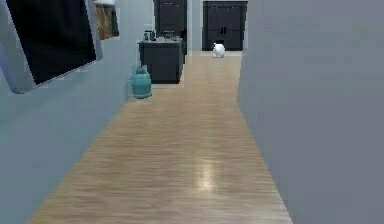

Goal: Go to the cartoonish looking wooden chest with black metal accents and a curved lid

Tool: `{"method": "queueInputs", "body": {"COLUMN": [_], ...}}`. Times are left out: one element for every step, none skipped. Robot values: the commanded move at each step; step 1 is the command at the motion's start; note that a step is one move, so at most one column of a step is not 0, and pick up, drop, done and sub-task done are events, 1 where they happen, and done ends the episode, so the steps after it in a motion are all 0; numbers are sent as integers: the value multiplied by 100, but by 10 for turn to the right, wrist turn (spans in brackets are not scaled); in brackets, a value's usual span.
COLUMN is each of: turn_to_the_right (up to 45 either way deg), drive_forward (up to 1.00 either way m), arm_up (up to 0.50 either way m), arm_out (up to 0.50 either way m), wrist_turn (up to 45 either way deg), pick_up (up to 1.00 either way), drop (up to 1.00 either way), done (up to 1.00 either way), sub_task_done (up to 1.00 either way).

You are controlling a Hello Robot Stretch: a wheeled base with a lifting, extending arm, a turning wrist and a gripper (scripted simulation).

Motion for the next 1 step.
{"method": "queueInputs", "body": {"turn_to_the_right": [30], "drive_forward": [0], "arm_up": [0], "arm_out": [0], "wrist_turn": [0], "pick_up": [0], "drop": [0], "done": [0], "sub_task_done": [0]}}
